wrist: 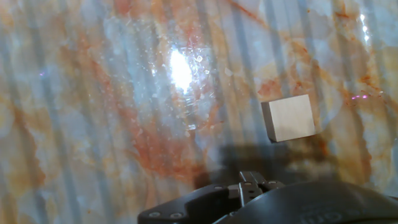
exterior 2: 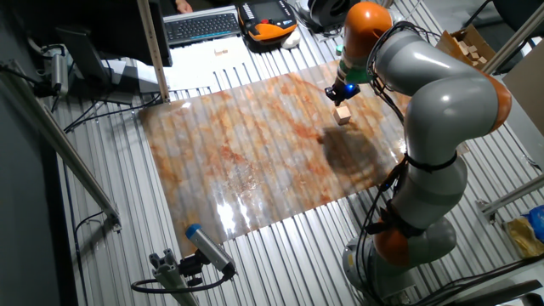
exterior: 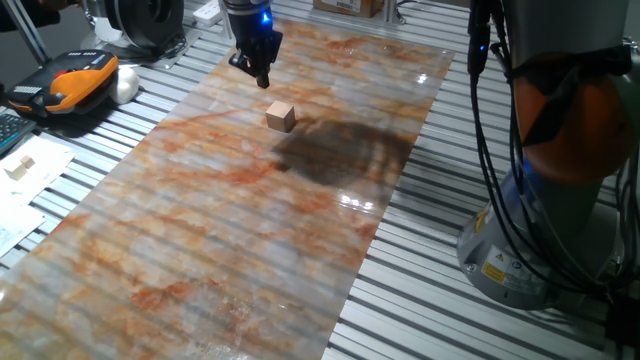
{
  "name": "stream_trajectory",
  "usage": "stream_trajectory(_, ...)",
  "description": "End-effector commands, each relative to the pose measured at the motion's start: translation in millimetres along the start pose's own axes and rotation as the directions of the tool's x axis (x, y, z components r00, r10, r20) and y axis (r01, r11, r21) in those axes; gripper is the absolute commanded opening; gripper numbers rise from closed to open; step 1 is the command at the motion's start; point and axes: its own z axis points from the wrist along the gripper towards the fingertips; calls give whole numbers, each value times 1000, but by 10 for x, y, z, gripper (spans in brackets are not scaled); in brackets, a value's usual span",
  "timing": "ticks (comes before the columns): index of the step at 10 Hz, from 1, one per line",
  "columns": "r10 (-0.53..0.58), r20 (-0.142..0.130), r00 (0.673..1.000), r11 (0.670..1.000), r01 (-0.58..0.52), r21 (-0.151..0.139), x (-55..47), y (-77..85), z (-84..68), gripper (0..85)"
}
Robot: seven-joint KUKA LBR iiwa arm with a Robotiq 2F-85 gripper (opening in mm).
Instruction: Pick up one small block
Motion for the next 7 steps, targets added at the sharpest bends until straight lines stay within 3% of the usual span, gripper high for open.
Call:
stream_trajectory(1,1,-9,1000,1000,-1,-9,0,0,1,0)
stream_trajectory(2,5,-18,1000,1000,-6,-24,0,0,1,0)
stream_trajectory(5,27,-23,999,999,-27,-29,0,0,1,0)
stream_trajectory(7,48,-21,999,999,-48,-9,0,0,1,0)
